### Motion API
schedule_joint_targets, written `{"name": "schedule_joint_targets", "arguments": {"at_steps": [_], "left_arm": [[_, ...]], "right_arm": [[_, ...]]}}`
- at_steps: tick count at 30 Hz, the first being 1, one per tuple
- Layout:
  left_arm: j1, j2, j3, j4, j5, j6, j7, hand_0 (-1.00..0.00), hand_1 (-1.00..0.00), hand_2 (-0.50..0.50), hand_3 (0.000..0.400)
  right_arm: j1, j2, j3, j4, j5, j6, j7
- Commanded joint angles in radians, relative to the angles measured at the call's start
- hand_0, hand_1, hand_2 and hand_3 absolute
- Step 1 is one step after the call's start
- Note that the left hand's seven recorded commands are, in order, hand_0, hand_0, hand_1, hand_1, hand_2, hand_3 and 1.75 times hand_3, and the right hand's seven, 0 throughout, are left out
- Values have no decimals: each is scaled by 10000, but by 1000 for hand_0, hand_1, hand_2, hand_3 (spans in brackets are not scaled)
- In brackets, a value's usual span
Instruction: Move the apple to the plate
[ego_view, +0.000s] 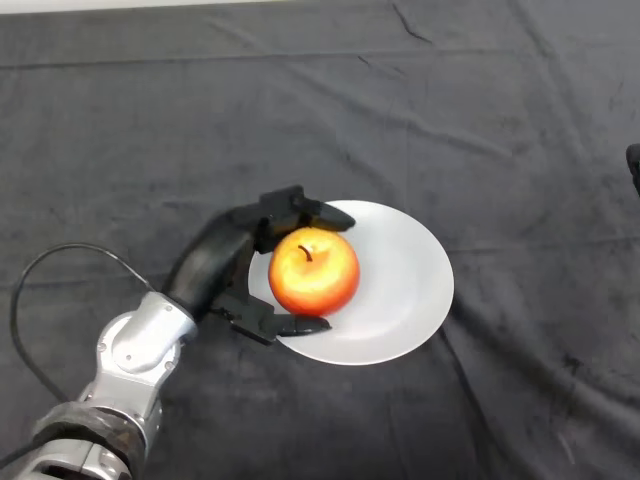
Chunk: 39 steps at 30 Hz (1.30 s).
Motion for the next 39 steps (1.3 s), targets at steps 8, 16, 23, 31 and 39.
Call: {"name": "schedule_joint_targets", "arguments": {"at_steps": [8,16,23,31,39], "left_arm": [[-484,456,-767,411,847,452,735,-208,0,-104,83],[-528,546,-1049,367,1247,690,1227,0,0,0,0],[-583,591,-1131,328,1370,803,1477,0,0,0,0],[-616,651,-1083,266,1378,792,1750,0,0,0,0],[-671,777,-916,222,1253,700,1881,0,0,0,0]], "right_arm": [[-208,-268,-120,4,113,-97,8],[-208,-267,-121,4,112,-98,9],[-208,-267,-121,3,111,-98,9],[-208,-266,-121,2,110,-98,9],[-207,-266,-121,1,109,-98,9]]}}
